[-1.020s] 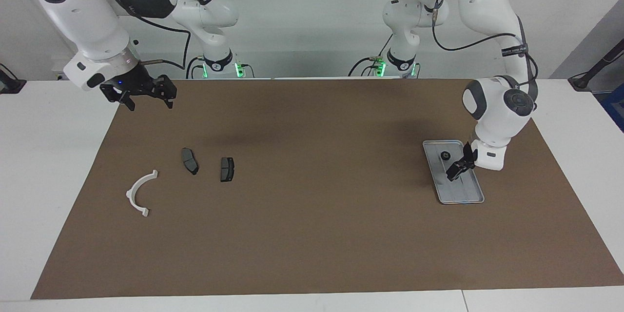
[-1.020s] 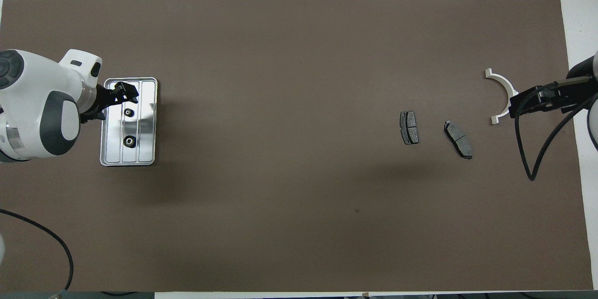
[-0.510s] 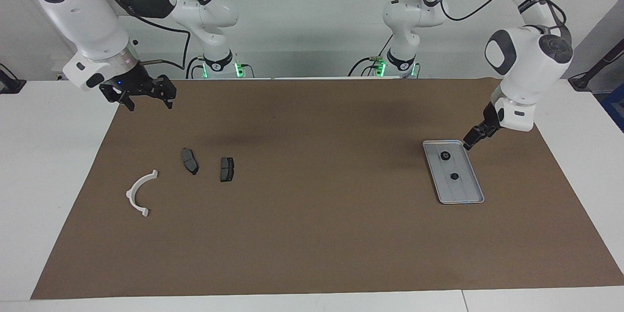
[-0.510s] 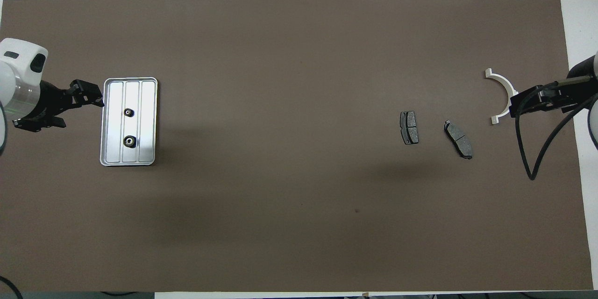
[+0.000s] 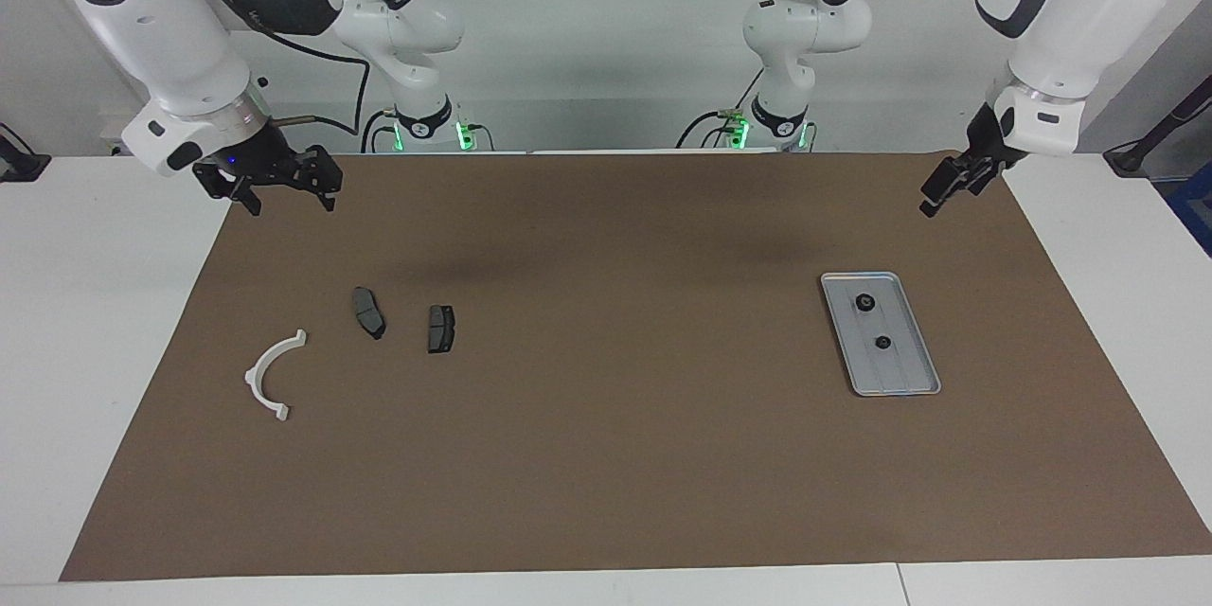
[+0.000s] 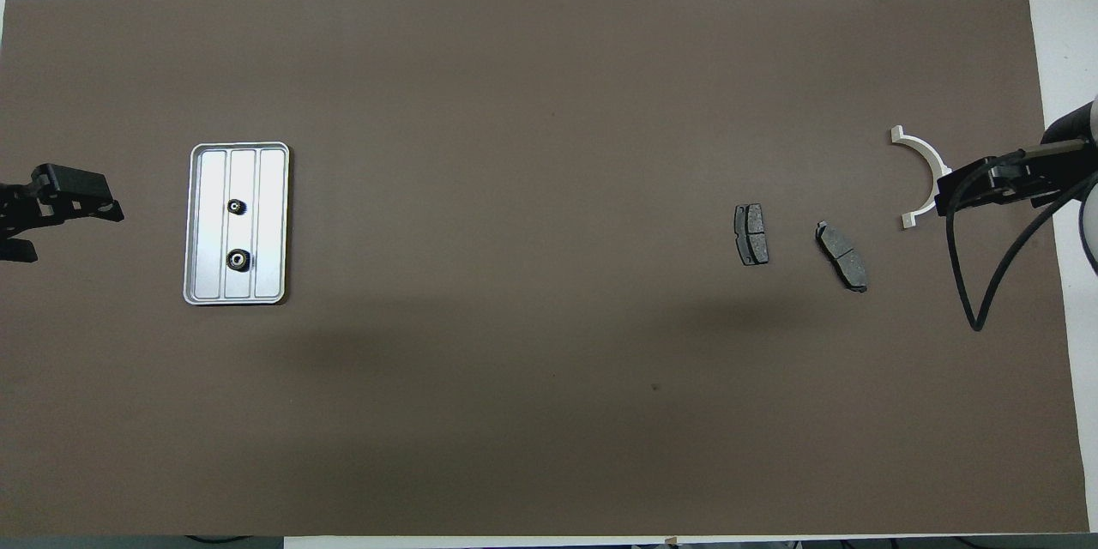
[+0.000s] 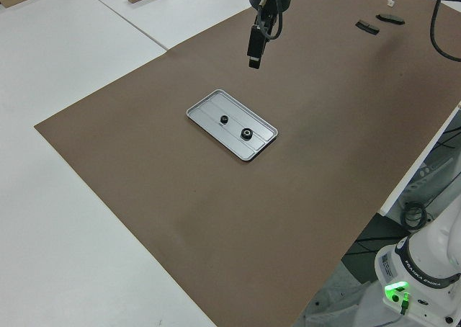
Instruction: Pick bearing gear from pile to tray
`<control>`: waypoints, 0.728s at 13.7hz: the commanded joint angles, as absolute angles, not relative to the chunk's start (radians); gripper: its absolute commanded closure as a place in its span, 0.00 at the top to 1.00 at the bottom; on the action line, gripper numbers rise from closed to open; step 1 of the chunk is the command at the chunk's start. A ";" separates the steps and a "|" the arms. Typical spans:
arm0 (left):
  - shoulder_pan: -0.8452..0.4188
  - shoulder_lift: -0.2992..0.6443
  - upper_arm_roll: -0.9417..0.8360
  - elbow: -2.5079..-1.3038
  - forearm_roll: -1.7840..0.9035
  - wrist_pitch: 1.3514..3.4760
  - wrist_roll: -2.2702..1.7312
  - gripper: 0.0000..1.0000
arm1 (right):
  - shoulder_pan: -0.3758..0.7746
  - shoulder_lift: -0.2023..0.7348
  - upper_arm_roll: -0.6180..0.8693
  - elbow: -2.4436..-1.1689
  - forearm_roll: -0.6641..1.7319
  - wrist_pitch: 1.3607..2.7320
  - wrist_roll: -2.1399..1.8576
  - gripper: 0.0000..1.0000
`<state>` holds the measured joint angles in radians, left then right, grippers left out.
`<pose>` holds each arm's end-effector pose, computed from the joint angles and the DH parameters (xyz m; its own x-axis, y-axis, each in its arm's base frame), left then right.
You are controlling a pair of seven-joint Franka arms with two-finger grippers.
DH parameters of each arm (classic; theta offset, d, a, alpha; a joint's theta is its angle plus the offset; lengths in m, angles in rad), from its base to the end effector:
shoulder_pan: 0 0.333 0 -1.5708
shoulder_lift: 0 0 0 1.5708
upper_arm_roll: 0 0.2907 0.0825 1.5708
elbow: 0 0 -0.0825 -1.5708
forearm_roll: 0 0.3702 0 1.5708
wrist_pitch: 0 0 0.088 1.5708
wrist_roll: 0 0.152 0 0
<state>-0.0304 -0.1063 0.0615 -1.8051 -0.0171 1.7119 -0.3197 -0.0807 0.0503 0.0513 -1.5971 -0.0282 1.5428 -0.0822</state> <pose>0.5187 0.0148 0.5145 0.9384 0.3456 0.0048 0.3453 -0.9381 0.0263 0.5437 -0.0208 0.5128 0.9930 0.0523 -0.1061 0.0544 -0.9984 0.0169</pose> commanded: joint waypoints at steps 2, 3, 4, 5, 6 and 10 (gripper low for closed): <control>-0.021 -0.092 0.040 -1.782 -0.009 1.684 -0.273 1.00 | -0.095 0.026 0.057 -1.634 -0.015 1.586 -0.083 1.00; -0.021 -0.089 0.038 -1.784 -0.011 1.684 -0.275 1.00 | -0.095 0.023 0.057 -1.644 -0.015 1.589 -0.090 1.00; -0.021 -0.071 0.037 -1.772 -0.009 1.689 -0.279 1.00 | -0.095 0.021 0.057 -1.647 -0.017 1.589 -0.092 1.00; -0.023 -0.066 0.023 -1.766 -0.006 1.698 -0.279 1.00 | -0.095 0.021 0.057 -1.646 -0.017 1.589 -0.092 1.00; -0.020 -0.077 0.021 -1.778 -0.006 1.715 -0.278 1.00 | -0.095 0.021 0.057 -1.646 -0.017 1.589 -0.092 1.00; -0.014 -0.049 0.026 -1.741 -0.003 1.706 -0.201 1.00 | -0.095 0.021 0.057 -1.647 -0.017 1.589 -0.091 1.00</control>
<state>-0.0304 -0.0826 0.0319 -1.7892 -0.0168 1.7135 -0.2614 -0.0809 0.0502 0.0510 -1.6063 -0.0282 1.5588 -0.0823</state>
